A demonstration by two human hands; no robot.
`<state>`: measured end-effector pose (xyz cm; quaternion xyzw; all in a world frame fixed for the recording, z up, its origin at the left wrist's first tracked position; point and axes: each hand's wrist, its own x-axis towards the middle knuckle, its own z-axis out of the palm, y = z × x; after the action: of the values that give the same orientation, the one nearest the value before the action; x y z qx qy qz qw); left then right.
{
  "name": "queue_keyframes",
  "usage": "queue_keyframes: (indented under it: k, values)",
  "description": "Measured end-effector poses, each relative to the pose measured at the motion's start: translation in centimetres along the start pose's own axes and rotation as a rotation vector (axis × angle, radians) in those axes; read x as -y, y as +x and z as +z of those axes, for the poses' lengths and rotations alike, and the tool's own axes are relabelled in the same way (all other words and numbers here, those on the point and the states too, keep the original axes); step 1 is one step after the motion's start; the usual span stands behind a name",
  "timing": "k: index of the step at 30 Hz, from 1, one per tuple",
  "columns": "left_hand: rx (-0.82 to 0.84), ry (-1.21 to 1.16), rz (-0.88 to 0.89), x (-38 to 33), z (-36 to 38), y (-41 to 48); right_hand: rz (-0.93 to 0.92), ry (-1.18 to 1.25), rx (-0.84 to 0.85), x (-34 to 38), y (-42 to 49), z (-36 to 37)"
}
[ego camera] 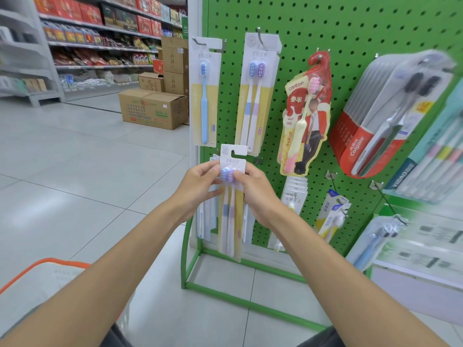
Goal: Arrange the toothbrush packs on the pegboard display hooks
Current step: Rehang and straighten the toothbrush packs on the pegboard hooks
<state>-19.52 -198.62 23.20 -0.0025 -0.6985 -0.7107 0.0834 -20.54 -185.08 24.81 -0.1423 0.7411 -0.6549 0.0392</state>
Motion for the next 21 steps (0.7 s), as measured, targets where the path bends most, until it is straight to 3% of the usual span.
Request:
queue_keyframes:
  k: [8,12,17,21]
  values:
    - [-0.004,0.047,0.023,-3.0,-0.2,0.6,-0.019,0.055,-0.150,1.8,-0.4,-0.6]
    - [-0.044,0.057,0.052,-6.2,-0.7,0.8,-0.042,-0.114,-0.147,5.1,0.2,-0.5]
    - [-0.112,0.102,0.130,-11.1,-1.4,1.7,-0.209,-0.381,-0.094,11.4,0.9,-1.3]
    - [-0.178,0.158,0.203,-14.4,-2.0,3.9,-0.305,-0.525,-0.229,15.8,2.7,-3.7]
